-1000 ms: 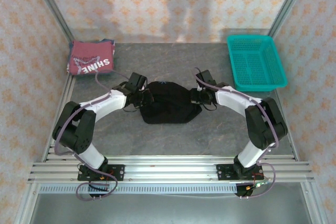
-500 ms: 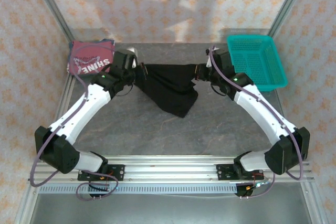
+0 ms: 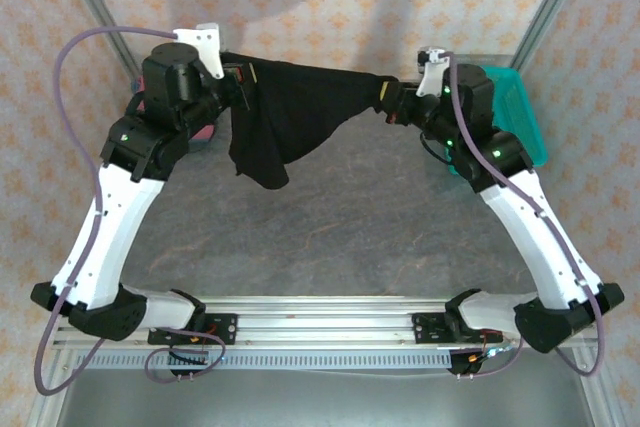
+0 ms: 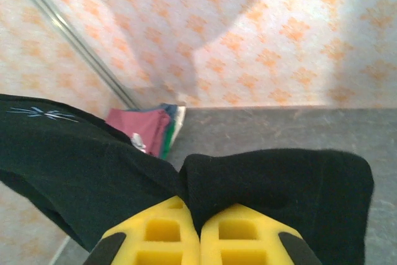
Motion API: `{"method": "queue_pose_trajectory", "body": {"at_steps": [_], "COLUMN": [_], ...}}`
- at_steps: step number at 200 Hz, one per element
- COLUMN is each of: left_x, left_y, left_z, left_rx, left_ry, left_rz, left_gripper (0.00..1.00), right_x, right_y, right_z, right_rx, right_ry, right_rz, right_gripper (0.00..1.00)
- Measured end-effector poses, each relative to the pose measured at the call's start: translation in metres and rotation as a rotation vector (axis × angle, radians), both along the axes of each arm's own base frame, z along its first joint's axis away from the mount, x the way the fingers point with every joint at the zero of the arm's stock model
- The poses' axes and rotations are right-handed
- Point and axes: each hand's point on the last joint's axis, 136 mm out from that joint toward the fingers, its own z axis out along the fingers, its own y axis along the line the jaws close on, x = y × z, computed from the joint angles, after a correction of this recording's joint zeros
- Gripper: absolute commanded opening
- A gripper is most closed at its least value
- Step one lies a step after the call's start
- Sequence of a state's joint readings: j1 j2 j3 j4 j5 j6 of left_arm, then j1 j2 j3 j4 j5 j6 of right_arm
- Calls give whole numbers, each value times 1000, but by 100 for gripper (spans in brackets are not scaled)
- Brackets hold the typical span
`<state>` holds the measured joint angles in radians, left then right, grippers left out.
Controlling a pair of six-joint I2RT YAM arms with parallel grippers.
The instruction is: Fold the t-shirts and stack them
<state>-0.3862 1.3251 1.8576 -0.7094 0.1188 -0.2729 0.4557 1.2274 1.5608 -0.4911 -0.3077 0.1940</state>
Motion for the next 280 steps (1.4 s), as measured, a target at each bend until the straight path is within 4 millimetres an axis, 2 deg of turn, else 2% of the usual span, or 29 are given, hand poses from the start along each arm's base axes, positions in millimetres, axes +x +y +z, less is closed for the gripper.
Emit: {"method": "queue_pose_trajectory", "body": {"at_steps": [19, 31, 48, 62, 80, 87, 89, 93, 100, 110, 121, 133, 140, 154, 161, 174, 188, 198, 211, 230, 257, 267, 280], "left_x": [-11, -13, -7, 10, 44, 62, 67, 78, 98, 132, 158, 171, 173, 166, 158, 130, 88, 59, 32, 11, 4, 4, 6], "left_y": [4, 5, 0, -10, -27, -36, -38, -44, -53, -68, -80, -85, -86, -86, -85, -81, -71, -63, -50, -31, -18, -21, -31], "left_z": [10, 10, 2, -17, -58, -79, -84, -97, -117, -152, -190, -232, -250, -268, -267, -258, -241, -230, -229, -264, -345, -361, -369], "left_rx": [38, 65, 98, 126, 164, 184, 191, 201, 219, 230, 230, 225, 218, 200, 190, 166, 138, 110, 70, 24, -20, -41, -62], "left_ry": [-29, -32, -12, 33, 131, 178, 187, 216, 258, 317, 375, 461, 503, 561, 574, 590, 592, 581, 581, 659, 849, 895, 916], "left_rz": [-13, -23, -43, -65, -91, -104, -107, -114, -124, -132, -131, -117, -106, -87, -82, -74, -70, -64, -42, 23, 123, 131, 118], "left_gripper": [0, 0, 0, 0, 0, 20, 31, 45, 56, 64, 69, 72, 73, 74, 74, 74, 76, 76, 76, 76, 75, 75, 74], "right_x": [-13, -17, -17, -13, 3, 11, 14, 20, 27, 38, 44, 46, 47, 47, 47, 49, 51, 53, 52, 51, 38, 29, 19], "right_y": [0, 1, -2, -7, -19, -26, -28, -32, -39, -51, -62, -71, -75, -81, -82, -82, -82, -82, -83, -85, -83, -81, -75], "right_z": [12, 12, 0, -18, -51, -68, -74, -85, -104, -136, -168, -197, -210, -230, -237, -245, -252, -257, -260, -262, -267, -267, -265], "right_rx": [33, 35, 13, -20, -71, -93, -102, -115, -140, -187, -227, -265, -283, -306, -311, -312, -311, -315, -319, -329, -336, -339, -341], "right_ry": [-16, -8, 33, 89, 186, 232, 249, 278, 326, 398, 473, 542, 570, 615, 629, 643, 658, 667, 675, 679, 701, 714, 720], "right_rz": [30, 40, 27, -2, -68, -102, -114, -134, -168, -223, -267, -298, -311, -330, -334, -341, -349, -352, -359, -362, -328, -310, -281], "right_gripper": [0, 0, 0, 0, 0, 0, 0, 0, 0, 0, 0, 0, 0, 0, 4, 10, 29, 39, 52, 63, 69, 70, 70]}}
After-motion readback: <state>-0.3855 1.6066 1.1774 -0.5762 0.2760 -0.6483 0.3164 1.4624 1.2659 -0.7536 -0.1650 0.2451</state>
